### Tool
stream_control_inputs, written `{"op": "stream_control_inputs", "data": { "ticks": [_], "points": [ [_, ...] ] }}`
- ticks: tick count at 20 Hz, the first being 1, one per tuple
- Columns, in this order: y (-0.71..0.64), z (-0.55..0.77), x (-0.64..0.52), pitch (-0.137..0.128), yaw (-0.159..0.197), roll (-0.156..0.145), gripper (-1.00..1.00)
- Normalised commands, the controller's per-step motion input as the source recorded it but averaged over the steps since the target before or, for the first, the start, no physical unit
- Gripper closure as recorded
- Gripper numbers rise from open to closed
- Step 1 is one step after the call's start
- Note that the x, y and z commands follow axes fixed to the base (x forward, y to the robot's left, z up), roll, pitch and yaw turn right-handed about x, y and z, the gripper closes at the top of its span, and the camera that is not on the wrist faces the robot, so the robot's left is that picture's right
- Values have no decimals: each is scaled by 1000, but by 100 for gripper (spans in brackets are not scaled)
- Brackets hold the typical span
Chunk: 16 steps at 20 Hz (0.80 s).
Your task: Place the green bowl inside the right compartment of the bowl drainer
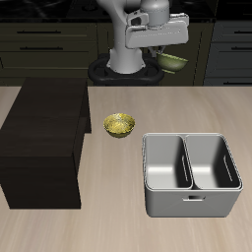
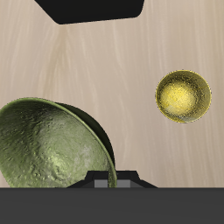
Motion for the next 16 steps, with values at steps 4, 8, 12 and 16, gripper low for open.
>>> {"op": "stream_control_inputs", "data": {
  "ticks": [4,8,12,16],
  "points": [
    [-61,118,142,5,-6,-12,100],
    [-84,125,136,-10,-10,-18,100],
    [-107,147,245,-1,-18,-4,100],
    [-118,75,327,15,1,-38,100]
  ]
}}
